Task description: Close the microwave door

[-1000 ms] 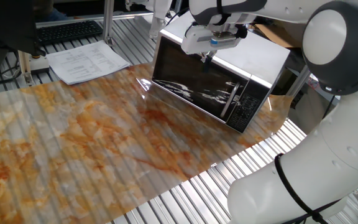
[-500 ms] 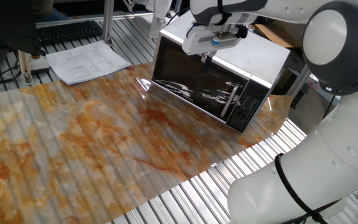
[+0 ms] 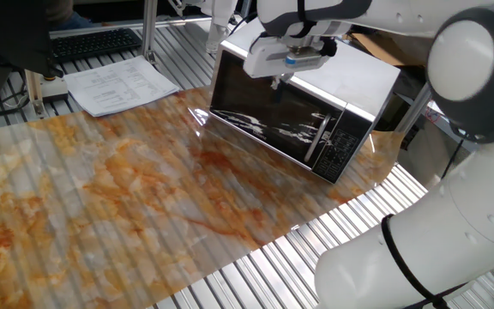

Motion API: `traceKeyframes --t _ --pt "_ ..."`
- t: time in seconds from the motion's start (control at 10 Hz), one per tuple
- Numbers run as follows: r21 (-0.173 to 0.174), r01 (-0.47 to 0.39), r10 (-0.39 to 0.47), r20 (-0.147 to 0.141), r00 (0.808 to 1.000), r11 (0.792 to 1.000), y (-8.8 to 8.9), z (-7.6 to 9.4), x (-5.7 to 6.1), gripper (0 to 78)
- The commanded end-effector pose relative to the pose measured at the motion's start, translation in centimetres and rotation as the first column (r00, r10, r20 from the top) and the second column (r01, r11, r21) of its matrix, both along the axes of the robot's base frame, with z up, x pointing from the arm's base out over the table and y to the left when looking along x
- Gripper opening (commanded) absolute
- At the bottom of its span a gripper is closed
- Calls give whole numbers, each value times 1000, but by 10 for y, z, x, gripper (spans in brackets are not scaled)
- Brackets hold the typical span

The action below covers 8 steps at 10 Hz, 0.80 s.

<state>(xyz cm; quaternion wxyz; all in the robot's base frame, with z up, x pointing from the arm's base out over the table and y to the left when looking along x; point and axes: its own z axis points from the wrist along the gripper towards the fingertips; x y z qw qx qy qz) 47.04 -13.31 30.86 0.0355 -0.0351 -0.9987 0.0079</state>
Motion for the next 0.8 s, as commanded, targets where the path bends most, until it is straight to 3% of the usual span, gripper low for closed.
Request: traceKeyframes --t 0.1,0.4,0.8 --pt "13 99 -99 22 995 995 70 0 -24 0" --pt "15 110 -111 30 993 994 86 -3 -33 0" --pt "18 82 -83 35 996 996 92 2 -38 0"
